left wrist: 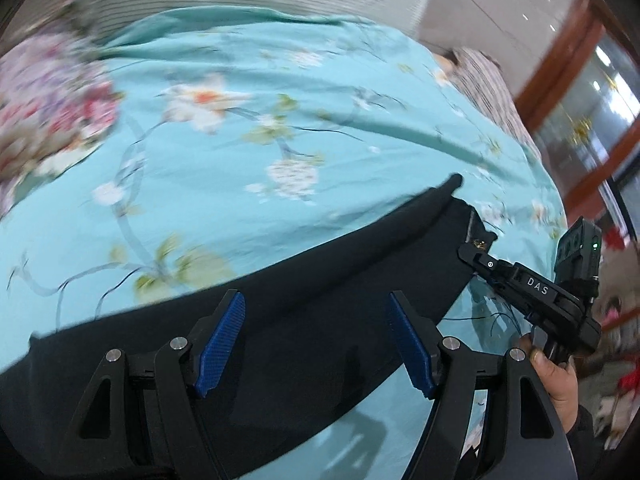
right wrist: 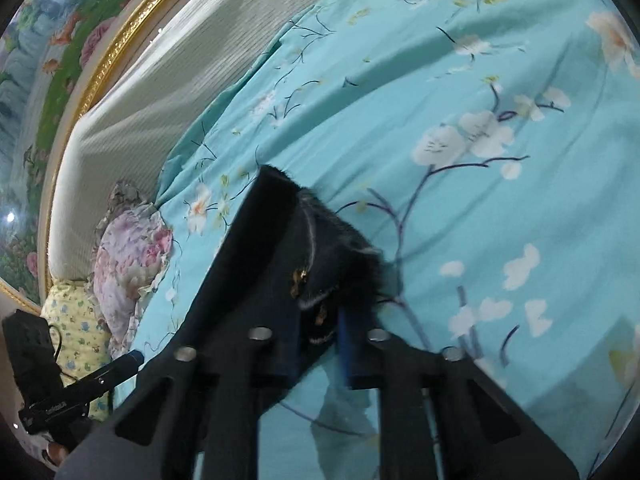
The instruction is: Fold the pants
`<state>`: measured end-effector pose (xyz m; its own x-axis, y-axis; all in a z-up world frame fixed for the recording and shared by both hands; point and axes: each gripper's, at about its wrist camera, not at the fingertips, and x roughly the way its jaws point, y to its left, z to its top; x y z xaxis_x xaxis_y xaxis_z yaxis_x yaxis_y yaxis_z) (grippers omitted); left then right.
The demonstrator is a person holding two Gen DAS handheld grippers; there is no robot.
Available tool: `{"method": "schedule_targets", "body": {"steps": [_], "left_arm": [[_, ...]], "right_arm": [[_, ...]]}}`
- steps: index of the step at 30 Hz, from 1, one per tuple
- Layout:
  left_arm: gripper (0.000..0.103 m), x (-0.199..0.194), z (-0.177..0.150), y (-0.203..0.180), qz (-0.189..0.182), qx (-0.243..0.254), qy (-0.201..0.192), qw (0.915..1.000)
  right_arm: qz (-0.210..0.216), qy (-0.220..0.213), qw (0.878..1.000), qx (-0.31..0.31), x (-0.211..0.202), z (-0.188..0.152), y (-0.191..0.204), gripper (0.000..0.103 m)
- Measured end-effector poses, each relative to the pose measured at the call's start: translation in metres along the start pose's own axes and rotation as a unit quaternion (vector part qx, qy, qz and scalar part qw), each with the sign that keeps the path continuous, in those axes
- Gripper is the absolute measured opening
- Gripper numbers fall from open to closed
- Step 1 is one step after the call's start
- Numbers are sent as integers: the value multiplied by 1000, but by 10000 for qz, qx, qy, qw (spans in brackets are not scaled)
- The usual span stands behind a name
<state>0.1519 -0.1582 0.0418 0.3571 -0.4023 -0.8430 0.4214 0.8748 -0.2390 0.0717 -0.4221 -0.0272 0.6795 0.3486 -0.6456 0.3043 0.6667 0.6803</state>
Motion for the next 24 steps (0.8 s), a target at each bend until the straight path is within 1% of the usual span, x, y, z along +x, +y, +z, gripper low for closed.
{"method": "schedule_targets", "body": {"steps": [3,8,13,15,19,21,22,23,24], "left_arm": [[73,20,14,-17,-174,254,166,9994],[73,62,42,-44,-476,631,557,9953],[73,100,72,-73,-947,920,968,9865],[72,112,80,-81,-1084,1015,1120,9826],[62,139,89,-97,-1273,1161,1455,9742],[61,148,89,-106,-1365,1305,1520,9702],[57,150,90,-108,-1414,1346,1492,9693],[46,152,91,-110,-1489,1339,1496,9683],[38,153,92,-111,-1607,1303,1506,9667]], "right_arm": [[113,-83,9998,-120,-7,2,-6,12],[386,-34,9992,-8,-12,7,-17,12],[513,-19,9987,22,-12,6,-23,11],[549,-12,9985,13,-11,5,-24,11],[596,-6,9982,-6,-11,3,-23,11],[616,7,9981,-19,-11,3,-23,11],[618,13,9981,-28,-12,3,-24,11],[616,16,9981,-36,-12,2,-24,11],[615,10,9981,-53,-12,2,-24,11]]}}
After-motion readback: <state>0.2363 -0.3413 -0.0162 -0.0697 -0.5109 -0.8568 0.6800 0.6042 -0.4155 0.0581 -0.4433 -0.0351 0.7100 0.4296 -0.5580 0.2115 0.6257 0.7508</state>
